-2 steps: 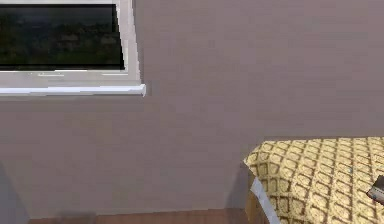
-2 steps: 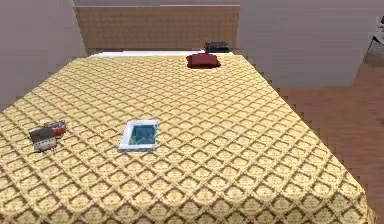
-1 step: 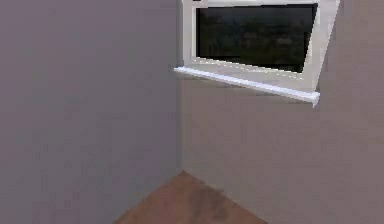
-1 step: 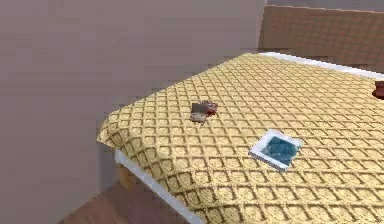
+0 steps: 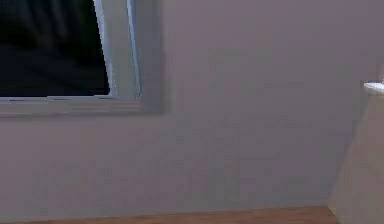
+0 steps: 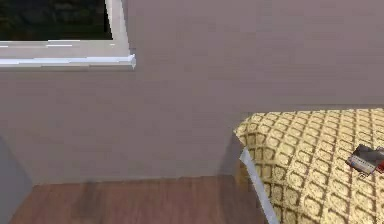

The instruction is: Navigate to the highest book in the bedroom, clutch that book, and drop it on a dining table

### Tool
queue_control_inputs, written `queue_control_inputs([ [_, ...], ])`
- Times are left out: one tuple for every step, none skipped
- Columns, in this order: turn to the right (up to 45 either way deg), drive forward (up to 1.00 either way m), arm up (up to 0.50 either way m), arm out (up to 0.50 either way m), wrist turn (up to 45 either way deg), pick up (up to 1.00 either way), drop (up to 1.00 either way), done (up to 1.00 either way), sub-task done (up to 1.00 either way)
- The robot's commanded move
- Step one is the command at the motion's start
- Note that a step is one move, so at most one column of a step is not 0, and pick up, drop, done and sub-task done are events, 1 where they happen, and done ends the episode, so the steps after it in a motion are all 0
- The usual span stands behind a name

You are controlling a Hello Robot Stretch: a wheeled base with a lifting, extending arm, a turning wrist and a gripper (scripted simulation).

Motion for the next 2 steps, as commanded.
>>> queue_control_inputs([
  [-45.0, 0.0, 0.0, 0.0, 0.0, 0.0, 0.0, 0.0, 0.0],
  [-33.0, 0.0, 0.0, 0.0, 0.0, 0.0, 0.0, 0.0, 0.0],
])
